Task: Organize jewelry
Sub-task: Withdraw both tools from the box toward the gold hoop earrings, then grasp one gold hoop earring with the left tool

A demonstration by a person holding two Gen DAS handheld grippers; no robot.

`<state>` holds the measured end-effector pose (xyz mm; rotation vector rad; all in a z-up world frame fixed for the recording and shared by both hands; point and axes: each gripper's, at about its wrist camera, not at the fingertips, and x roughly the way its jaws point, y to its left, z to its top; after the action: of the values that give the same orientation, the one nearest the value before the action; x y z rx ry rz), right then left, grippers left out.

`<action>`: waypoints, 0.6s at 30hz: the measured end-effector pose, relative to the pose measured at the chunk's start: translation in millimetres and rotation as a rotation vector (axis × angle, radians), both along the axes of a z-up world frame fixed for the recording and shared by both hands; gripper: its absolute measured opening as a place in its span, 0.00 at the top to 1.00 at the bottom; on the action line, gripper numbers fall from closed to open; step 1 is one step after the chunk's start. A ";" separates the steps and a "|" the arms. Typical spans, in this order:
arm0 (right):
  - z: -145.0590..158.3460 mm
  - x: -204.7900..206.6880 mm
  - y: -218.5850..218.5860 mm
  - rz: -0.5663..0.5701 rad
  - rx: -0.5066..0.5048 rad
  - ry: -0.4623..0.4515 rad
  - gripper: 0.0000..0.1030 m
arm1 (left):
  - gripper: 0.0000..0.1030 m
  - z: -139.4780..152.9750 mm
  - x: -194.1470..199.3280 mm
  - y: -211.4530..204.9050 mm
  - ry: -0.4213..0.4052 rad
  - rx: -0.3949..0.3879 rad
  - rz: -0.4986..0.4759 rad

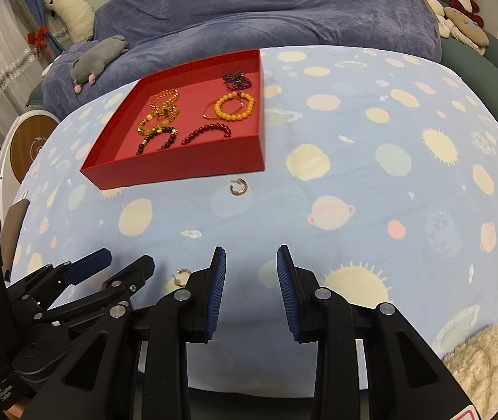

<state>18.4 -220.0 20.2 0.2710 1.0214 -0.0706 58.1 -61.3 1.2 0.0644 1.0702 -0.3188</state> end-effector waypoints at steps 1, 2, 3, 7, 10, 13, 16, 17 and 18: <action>-3.1 -2.6 -3.8 -0.011 0.003 0.009 0.70 | 0.47 -1.1 -2.4 0.1 0.000 -0.002 0.002; -6.0 -5.2 -7.6 -0.022 0.012 0.017 0.70 | 0.47 -2.1 -4.4 -0.2 0.001 -0.006 0.002; -8.5 -7.6 -10.8 -0.034 0.017 0.024 0.70 | 0.47 -3.3 -6.2 -1.0 0.003 -0.008 0.003; -15.9 -15.3 -16.2 -0.058 0.009 0.050 0.70 | 0.47 -6.9 -12.0 -9.6 0.003 -0.013 -0.014; -17.6 -18.3 -15.6 -0.057 0.006 0.056 0.70 | 0.47 -9.8 -15.0 -18.8 -0.006 -0.001 -0.034; -19.3 -19.5 -11.2 -0.038 -0.013 0.060 0.70 | 0.48 -13.5 -14.8 -25.2 -0.002 0.003 -0.043; -20.8 -19.1 -6.9 -0.021 -0.015 0.064 0.70 | 0.48 -16.6 -13.2 -29.4 -0.001 0.005 -0.046; -21.2 -18.5 -6.2 -0.016 -0.016 0.065 0.70 | 0.49 -17.3 -13.5 -30.8 -0.006 0.008 -0.049; -21.7 -18.1 -5.3 -0.012 -0.017 0.067 0.70 | 0.50 -17.4 -13.8 -32.5 -0.014 0.014 -0.053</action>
<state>0.3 -225.3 -1.4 0.2608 1.0850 -0.1001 44.2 -93.8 -16.2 0.1073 1.0580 -0.3586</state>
